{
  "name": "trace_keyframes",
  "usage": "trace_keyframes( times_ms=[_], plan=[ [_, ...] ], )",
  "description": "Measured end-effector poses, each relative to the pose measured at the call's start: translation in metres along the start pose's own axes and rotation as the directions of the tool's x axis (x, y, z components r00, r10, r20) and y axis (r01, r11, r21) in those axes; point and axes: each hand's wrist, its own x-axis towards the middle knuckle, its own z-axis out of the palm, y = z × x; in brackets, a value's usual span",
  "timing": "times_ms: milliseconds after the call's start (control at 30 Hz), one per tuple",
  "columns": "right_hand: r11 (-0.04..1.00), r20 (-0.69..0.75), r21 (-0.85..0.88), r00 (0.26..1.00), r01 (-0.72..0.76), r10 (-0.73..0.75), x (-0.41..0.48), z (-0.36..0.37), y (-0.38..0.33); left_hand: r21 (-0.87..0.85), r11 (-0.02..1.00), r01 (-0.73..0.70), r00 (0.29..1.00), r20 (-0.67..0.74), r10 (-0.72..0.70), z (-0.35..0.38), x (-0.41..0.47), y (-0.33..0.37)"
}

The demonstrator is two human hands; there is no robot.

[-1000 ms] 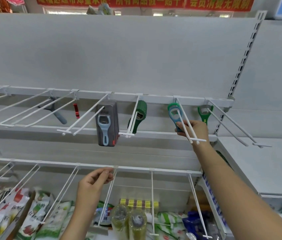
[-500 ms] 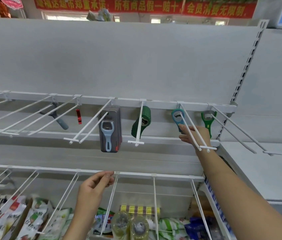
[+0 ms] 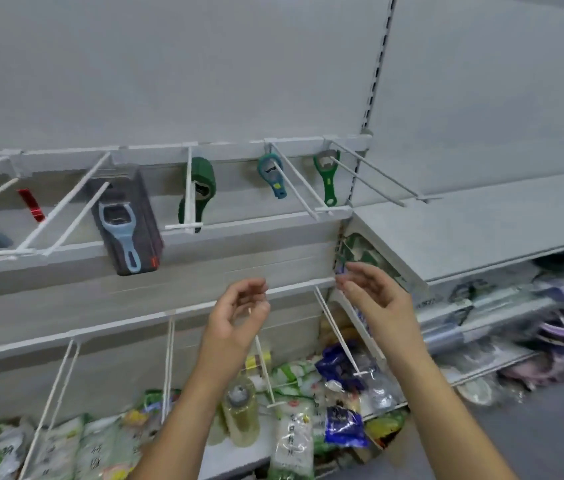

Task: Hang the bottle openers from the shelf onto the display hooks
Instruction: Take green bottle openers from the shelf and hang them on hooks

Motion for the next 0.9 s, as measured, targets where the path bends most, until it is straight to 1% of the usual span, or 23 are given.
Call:
trace_keyframes(
  times_ms=[167,333,500,600,700,900],
  plan=[
    [1.0,-0.127,-0.008,0.991,0.03,-0.031,-0.038,-0.07,-0.006,-0.024,0.999,-0.047,0.984,0.171,0.051,0.084,0.0,0.013],
    [0.998,-0.238,-0.049,0.97,0.05,-0.06,-0.069,-0.161,-0.008,-0.043,0.993,-0.11,0.935,0.334,0.118,0.19,-0.013,0.031],
    [0.998,-0.37,-0.027,0.927,0.055,-0.061,-0.099,-0.279,-0.003,-0.088,0.986,-0.138,0.896,0.414,0.163,0.309,-0.035,0.043],
    [0.998,-0.427,-0.03,0.902,0.051,-0.059,-0.117,-0.355,0.003,-0.108,0.983,-0.149,0.853,0.489,0.183,0.395,-0.054,0.052],
    [0.997,-0.489,-0.041,0.869,0.069,-0.08,-0.126,-0.421,0.002,-0.15,0.974,-0.168,0.819,0.529,0.223,0.47,-0.07,0.065],
    [0.994,-0.612,-0.04,0.785,0.097,-0.101,-0.137,-0.525,0.007,-0.19,0.964,-0.185,0.753,0.603,0.264,0.577,-0.08,0.078]
  ],
)
